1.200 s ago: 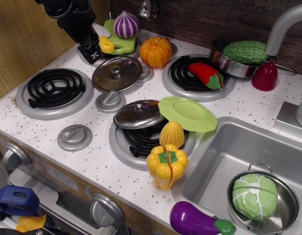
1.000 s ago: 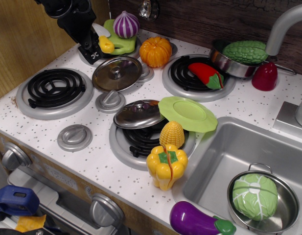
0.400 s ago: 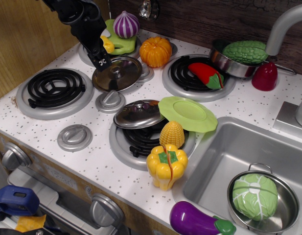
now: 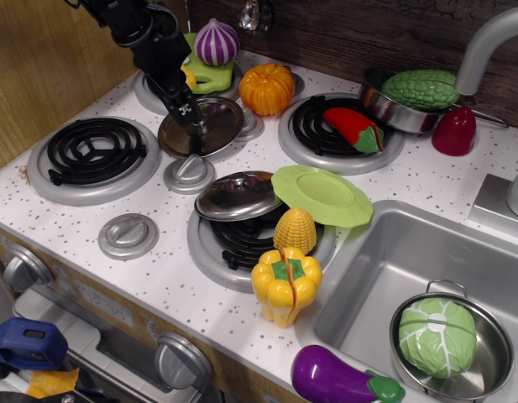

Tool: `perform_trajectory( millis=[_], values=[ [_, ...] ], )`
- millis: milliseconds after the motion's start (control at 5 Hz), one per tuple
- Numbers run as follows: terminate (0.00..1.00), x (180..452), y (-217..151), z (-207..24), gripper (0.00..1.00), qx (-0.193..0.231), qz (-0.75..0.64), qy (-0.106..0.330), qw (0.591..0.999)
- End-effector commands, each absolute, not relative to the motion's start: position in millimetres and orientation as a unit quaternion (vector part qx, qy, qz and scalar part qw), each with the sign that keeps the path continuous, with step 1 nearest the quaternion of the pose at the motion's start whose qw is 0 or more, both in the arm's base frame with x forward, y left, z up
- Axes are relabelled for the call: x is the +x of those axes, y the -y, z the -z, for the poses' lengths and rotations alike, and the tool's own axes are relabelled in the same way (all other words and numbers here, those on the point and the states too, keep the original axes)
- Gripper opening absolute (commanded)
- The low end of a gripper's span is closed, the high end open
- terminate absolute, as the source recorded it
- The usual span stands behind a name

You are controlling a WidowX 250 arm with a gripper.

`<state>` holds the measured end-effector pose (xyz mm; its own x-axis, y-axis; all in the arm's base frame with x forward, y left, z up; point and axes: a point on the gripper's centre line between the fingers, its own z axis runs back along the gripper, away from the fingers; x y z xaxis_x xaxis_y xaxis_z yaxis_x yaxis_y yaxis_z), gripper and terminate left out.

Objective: Put lid on stove

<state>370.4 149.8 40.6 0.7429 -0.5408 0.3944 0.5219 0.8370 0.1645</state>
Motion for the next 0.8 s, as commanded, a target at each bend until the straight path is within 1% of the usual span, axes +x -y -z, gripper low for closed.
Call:
perform_trajectory(
  millis=[0, 600],
  values=[
    [0.00, 380, -142, -50, 1.00, 0.019, 0.283, 0.254, 0.925],
    [0.00, 390, -145, -36, 1.00, -0.014, 0.292, 0.254, 0.922]
  ],
)
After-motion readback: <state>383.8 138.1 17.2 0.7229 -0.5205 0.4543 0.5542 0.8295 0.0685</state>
